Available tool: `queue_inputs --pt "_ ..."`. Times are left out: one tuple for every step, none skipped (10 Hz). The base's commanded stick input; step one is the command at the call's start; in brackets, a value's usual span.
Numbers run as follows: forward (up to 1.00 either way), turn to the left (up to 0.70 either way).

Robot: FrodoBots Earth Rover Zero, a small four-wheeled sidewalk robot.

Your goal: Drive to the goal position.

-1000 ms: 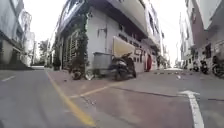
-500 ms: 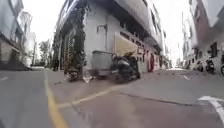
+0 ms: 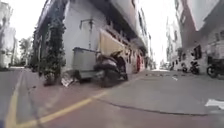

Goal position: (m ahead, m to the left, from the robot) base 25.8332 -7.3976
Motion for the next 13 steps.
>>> queue_inputs --pt "1.0 -0.4" --pt "1.0 -0.4" --pt "1.0 -0.4" --pt "1.0 -0.4" --pt "1.0 -0.4" --pt "1.0 -0.4" --pt "1.0 -0.4" --pt "1.0 -0.4" --pt "1.0 0.0" --pt "1.0 0.0" --pt "1.0 0.0" --pt "1.0 0.0" --pt "1.0 0.0"
